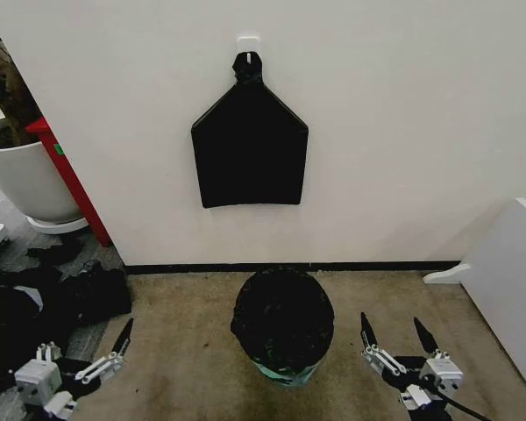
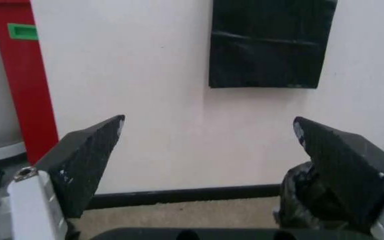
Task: Place the garbage bag over the trash bin.
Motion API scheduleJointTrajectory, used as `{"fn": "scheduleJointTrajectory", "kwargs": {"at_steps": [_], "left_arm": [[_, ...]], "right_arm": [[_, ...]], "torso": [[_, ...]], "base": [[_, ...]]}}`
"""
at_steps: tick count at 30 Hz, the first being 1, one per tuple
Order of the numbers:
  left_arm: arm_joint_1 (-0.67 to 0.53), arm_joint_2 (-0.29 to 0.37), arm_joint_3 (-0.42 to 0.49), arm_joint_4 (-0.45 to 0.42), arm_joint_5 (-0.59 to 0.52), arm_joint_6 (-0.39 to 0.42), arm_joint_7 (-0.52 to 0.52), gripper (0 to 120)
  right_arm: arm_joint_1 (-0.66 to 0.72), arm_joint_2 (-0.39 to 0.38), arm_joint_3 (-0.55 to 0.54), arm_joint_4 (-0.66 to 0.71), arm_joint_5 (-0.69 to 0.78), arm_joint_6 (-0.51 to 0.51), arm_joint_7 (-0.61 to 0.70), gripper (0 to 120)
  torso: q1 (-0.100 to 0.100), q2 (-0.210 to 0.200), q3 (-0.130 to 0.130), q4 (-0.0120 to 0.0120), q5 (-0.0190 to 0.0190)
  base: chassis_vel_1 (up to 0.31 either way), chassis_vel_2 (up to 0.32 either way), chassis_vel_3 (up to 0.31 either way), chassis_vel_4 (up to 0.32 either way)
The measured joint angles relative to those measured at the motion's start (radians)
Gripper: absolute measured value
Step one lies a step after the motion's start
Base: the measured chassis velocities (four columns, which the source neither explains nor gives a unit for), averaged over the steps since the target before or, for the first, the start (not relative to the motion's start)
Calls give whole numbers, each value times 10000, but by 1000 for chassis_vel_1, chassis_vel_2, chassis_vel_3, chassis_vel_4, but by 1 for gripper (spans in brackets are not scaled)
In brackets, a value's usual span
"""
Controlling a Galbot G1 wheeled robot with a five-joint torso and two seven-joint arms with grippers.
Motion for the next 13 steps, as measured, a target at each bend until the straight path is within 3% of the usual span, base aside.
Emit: {"fn": "scheduleJointTrajectory", "kwargs": {"at_steps": [13], "left_arm": [[-563,104,-264,-461,49,1081,-231,100]], "right_arm": [[311,-406,367,120,285,-547,50,100]], "torso": [[0,0,1,0,2]], "base": [[0,0,0,0]]}}
